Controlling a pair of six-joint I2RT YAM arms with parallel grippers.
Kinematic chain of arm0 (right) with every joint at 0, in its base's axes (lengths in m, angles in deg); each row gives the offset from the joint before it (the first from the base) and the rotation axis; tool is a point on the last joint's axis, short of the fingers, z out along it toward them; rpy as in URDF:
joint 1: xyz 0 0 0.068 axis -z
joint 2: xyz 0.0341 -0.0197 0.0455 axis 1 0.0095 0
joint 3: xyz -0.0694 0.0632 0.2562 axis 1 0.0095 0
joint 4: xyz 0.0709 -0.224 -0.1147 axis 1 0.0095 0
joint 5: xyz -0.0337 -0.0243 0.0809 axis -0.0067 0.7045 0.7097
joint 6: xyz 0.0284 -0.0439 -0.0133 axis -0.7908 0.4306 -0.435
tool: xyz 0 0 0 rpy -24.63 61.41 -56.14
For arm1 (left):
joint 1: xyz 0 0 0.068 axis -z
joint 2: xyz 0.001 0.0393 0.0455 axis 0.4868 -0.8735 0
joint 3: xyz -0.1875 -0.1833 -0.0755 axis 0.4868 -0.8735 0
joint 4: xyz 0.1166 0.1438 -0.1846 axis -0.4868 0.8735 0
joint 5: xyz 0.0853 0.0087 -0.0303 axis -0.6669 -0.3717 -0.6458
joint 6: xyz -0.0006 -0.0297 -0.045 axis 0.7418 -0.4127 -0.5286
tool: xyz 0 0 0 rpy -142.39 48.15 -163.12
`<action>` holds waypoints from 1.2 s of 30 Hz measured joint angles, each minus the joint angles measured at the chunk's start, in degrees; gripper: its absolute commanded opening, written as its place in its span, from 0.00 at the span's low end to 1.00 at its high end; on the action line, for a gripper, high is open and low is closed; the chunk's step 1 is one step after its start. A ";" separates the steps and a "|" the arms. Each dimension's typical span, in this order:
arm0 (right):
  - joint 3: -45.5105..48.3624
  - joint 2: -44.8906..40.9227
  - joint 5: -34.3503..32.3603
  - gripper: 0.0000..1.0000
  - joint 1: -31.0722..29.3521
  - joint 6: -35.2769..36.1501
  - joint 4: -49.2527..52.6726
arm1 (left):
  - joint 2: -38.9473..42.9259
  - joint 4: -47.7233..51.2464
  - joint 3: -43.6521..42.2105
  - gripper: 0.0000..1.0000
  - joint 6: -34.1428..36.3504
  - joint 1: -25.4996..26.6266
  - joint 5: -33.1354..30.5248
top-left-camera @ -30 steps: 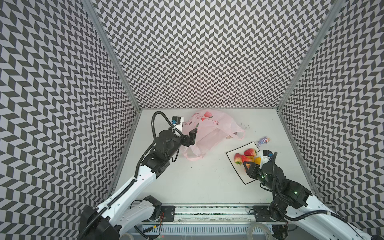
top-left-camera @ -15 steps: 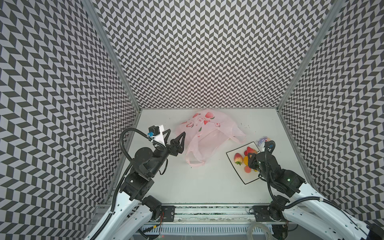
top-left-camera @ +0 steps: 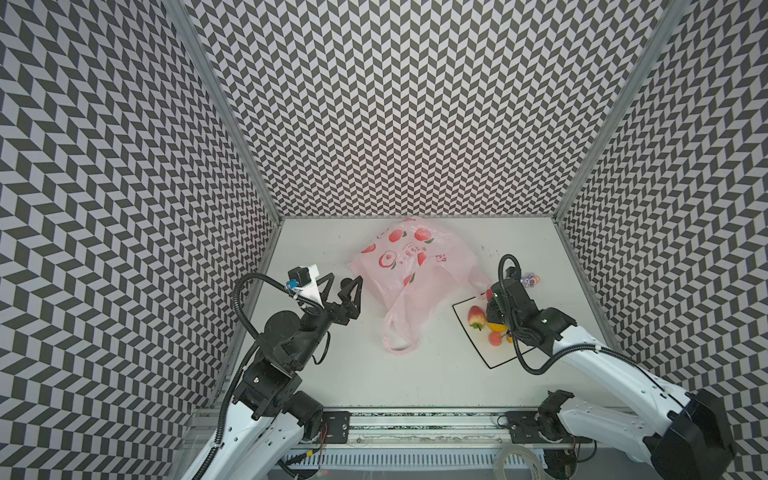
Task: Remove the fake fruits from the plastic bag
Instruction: 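Lower the mango-like fruit onto the plate while the left arm draws back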
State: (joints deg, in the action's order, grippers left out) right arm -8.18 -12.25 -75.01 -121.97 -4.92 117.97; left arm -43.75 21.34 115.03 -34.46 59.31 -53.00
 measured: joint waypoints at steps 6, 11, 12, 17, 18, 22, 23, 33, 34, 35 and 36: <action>-2.51 6.36 2.34 0.28 0.02 2.95 1.03 | 1.86 0.94 0.00 0.86 -0.31 0.00 0.02; -2.62 9.16 2.78 0.29 0.02 4.20 1.27 | 2.10 1.20 -0.09 0.85 -0.68 0.00 0.00; -2.64 9.57 2.58 0.29 0.02 4.35 1.27 | 2.12 1.33 -0.11 0.85 -0.81 0.00 0.02; -3.28 12.55 1.40 0.29 0.02 5.49 1.11 | 2.16 1.40 -0.22 0.85 -1.14 0.00 0.02; -3.50 13.35 1.09 0.29 0.02 5.70 0.94 | 2.19 1.40 -0.24 0.85 -1.25 0.00 0.02; -4.63 16.06 0.57 0.30 0.02 6.82 0.50 | 2.54 1.42 -0.33 0.85 -1.46 0.00 0.02; -5.03 16.79 0.48 0.30 0.02 7.13 0.44 | 2.58 1.42 -0.33 0.85 -1.49 0.00 0.02; -6.19 20.00 1.20 0.33 0.02 9.14 0.28 | 2.67 1.44 -0.42 0.85 -1.55 0.00 -0.02; -6.19 19.98 1.36 0.35 0.02 9.16 0.33 | 2.67 1.44 -0.42 0.84 -1.60 0.00 -0.02; -6.19 19.96 1.57 0.37 0.02 9.18 0.33 | 2.67 1.44 -0.42 0.84 -1.66 0.00 -0.02; -6.19 19.96 1.81 0.41 0.02 9.20 0.33 | 2.67 1.44 -0.42 0.84 -1.68 0.00 -0.02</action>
State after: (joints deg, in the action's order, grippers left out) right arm -14.36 7.71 -73.20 -121.94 4.28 118.29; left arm -41.08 22.79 114.61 -36.14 59.31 -53.02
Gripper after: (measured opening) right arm 0.395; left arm 0.845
